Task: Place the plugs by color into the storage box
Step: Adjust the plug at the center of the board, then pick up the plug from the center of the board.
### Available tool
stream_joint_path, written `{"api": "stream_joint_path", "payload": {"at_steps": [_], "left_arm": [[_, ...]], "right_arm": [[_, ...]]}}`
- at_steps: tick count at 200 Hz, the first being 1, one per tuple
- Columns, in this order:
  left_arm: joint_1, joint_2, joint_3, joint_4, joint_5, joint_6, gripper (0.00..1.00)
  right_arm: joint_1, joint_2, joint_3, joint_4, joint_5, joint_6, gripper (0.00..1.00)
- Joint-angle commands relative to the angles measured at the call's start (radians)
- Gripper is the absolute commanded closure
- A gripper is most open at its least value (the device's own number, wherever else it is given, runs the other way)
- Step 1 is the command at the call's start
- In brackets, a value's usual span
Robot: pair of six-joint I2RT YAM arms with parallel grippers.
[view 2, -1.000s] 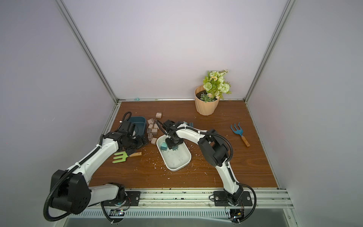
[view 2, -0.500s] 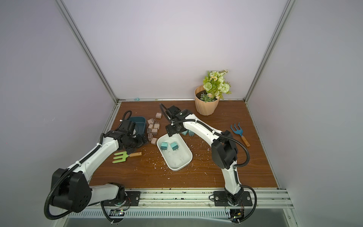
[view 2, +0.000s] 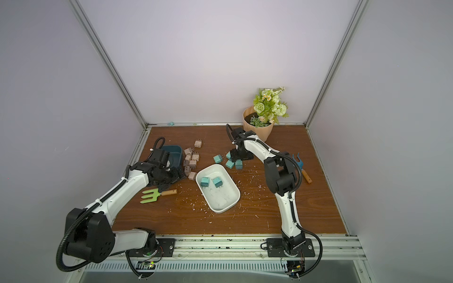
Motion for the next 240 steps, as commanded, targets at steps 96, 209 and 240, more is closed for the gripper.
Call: {"api": "stream_joint_path", "payload": {"at_steps": [96,209,240], "left_arm": [[0.008,-0.004,-0.008,-0.021,0.0,-0.01,0.03],[0.01,0.048,0.04,-0.018,-0.004,0.018,0.03],[0.008,0.061,0.053,-0.018,-0.011,0.021,0.03]], "right_arm": [[-0.007,-0.046,-0.151,0.113,-0.047,-0.008,0.39],[0.027,-0.331,-0.228,0.029,-0.092,0.016,0.62],[0.119,-0.425,-0.282,0.018,-0.141,0.05,0.62]]}}
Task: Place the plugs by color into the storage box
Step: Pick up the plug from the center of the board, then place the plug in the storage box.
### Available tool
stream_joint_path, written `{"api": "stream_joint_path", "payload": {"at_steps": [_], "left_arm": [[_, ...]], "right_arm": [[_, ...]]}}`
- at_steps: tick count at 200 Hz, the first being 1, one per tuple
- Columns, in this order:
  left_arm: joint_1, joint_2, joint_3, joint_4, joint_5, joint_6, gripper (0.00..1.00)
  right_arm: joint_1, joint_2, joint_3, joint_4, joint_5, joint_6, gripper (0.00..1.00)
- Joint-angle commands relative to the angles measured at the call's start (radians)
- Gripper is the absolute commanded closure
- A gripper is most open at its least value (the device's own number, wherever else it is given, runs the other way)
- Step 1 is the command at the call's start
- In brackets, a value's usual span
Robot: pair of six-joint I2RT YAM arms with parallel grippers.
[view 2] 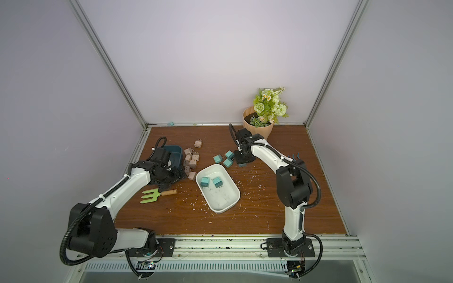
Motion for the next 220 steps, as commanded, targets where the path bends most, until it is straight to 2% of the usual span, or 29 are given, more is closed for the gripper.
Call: {"api": "stream_joint_path", "payload": {"at_steps": [1,31,81,122,170,190,220], "left_arm": [[0.008,0.015,0.033,-0.018,-0.018,0.007,0.03],[0.012,0.03,0.06,-0.021,-0.039,0.023,0.03],[0.023,0.051,0.117,-0.038,-0.04,0.028,0.03],[0.024,0.04,0.106,-0.038,-0.029,0.013,0.01],[0.023,0.013,0.086,-0.041,-0.027,-0.004,0.0],[0.023,0.005,0.081,-0.045,-0.028,-0.013,0.0],[0.023,-0.006,0.082,-0.052,-0.045,-0.021,0.0]], "right_arm": [[0.084,-0.083,-0.032,-0.041,-0.065,0.046,0.62],[0.217,-0.109,-0.07,-0.015,-0.09,0.095,0.62],[0.363,-0.026,-0.099,0.042,-0.102,0.134,0.61],[0.393,0.061,-0.13,0.114,-0.11,0.118,0.61],[0.401,0.179,-0.086,0.152,-0.099,0.085,0.59],[0.408,0.213,-0.068,0.151,-0.096,0.075,0.54],[0.41,0.201,-0.036,0.113,-0.101,0.088,0.37]]}}
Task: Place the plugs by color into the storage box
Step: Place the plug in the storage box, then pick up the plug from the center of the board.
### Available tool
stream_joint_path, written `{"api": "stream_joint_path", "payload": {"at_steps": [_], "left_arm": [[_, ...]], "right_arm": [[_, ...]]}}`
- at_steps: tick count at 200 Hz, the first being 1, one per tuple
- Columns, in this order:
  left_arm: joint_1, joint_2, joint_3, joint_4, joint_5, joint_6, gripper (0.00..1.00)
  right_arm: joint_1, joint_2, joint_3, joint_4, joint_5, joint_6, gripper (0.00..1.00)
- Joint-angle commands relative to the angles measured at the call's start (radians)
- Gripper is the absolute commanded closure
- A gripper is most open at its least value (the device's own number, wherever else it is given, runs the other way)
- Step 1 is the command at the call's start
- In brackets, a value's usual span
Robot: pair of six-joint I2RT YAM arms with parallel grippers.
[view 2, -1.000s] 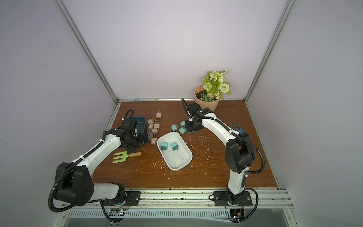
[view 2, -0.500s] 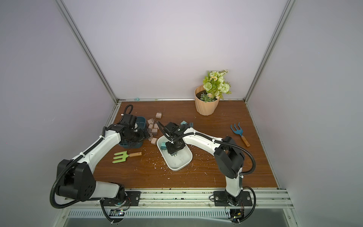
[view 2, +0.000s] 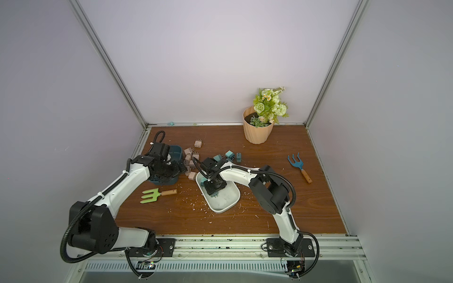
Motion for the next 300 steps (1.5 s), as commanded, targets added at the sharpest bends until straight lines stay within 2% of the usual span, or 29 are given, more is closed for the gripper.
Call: {"api": "stream_joint_path", "payload": {"at_steps": [1,23,50,86,138,184,219,241,268,300], "left_arm": [[0.014,-0.026,-0.01,-0.036,-0.027,-0.024,0.0],[0.014,-0.031,-0.009,-0.037,-0.032,-0.028,0.0],[0.014,-0.031,-0.006,-0.036,-0.036,-0.031,0.0],[0.013,-0.026,0.0,-0.035,-0.036,-0.027,0.0],[0.013,-0.009,0.014,-0.033,-0.034,-0.021,0.0],[0.013,-0.02,0.009,-0.034,-0.031,-0.023,0.0],[0.013,-0.038,-0.008,-0.033,-0.028,-0.02,0.0],[0.013,-0.041,-0.012,-0.033,-0.025,-0.016,0.0],[0.014,-0.037,-0.009,-0.034,-0.021,-0.013,0.0],[0.014,-0.023,-0.001,-0.034,-0.018,-0.002,0.0]], "right_arm": [[0.008,-0.005,0.032,-0.038,0.0,0.001,0.36],[0.002,-0.057,0.067,-0.1,0.017,0.011,0.28],[-0.029,-0.124,0.148,-0.199,0.054,0.017,0.26],[-0.158,-0.145,0.235,-0.269,0.136,-0.018,0.25],[-0.359,0.016,0.389,-0.287,0.187,-0.091,0.24],[-0.421,0.196,0.533,-0.293,0.17,-0.12,0.24],[-0.441,0.27,0.567,-0.276,0.162,-0.121,0.24],[-0.45,0.291,0.565,-0.261,0.159,-0.116,0.27],[-0.456,0.301,0.561,-0.247,0.161,-0.113,0.36],[-0.461,0.304,0.548,-0.231,0.158,-0.108,0.54]]}}
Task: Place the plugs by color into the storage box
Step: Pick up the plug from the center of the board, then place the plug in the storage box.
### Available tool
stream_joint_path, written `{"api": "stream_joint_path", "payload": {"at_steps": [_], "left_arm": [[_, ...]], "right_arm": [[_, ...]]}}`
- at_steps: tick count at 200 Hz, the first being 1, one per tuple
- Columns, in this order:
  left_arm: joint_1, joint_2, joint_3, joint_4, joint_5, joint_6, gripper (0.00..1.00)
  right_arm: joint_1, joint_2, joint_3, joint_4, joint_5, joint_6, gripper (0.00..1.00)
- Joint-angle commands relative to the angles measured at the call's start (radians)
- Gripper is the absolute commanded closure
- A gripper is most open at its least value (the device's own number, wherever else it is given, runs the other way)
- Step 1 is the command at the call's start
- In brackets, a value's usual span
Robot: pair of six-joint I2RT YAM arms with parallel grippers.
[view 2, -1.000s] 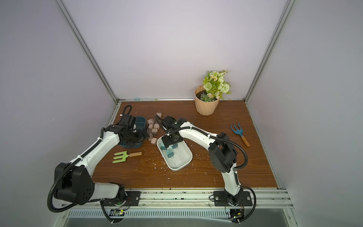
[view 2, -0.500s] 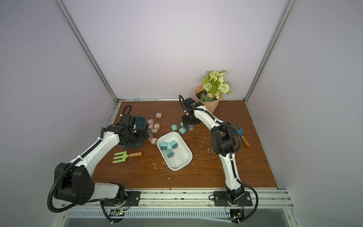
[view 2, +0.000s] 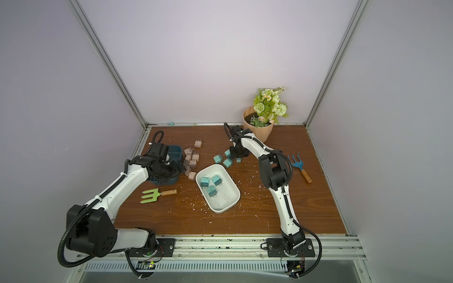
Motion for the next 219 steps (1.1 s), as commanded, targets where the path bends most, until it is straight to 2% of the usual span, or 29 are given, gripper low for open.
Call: {"api": "stream_joint_path", "payload": {"at_steps": [1,30,43,76,98,148,182,219], "left_arm": [[0.013,0.0,-0.002,-0.022,-0.001,0.002,0.0],[0.013,0.012,0.007,-0.022,0.002,0.011,0.0],[0.013,0.015,0.011,-0.022,0.002,0.012,0.0],[0.013,0.027,0.026,-0.021,0.004,0.017,0.0],[0.013,0.036,0.031,-0.016,0.003,0.022,0.0],[0.013,0.052,0.036,0.004,0.012,0.022,0.0],[0.012,0.061,0.046,0.009,0.017,0.024,0.0],[0.007,0.056,0.046,0.009,0.021,0.019,0.0]], "right_arm": [[-0.006,-0.01,0.011,0.012,-0.001,0.004,0.55],[-0.01,-0.018,0.003,0.018,-0.005,0.006,0.71],[-0.01,-0.042,-0.009,0.023,-0.003,0.005,0.74],[-0.008,-0.175,-0.061,0.011,-0.019,0.006,0.75],[0.012,-0.3,-0.151,0.005,-0.047,0.009,0.74],[0.151,-0.545,-0.398,0.015,-0.078,0.028,0.73],[0.258,-0.616,-0.561,0.082,-0.093,0.057,0.72],[0.334,-0.603,-0.676,0.156,-0.048,0.067,0.72]]}}
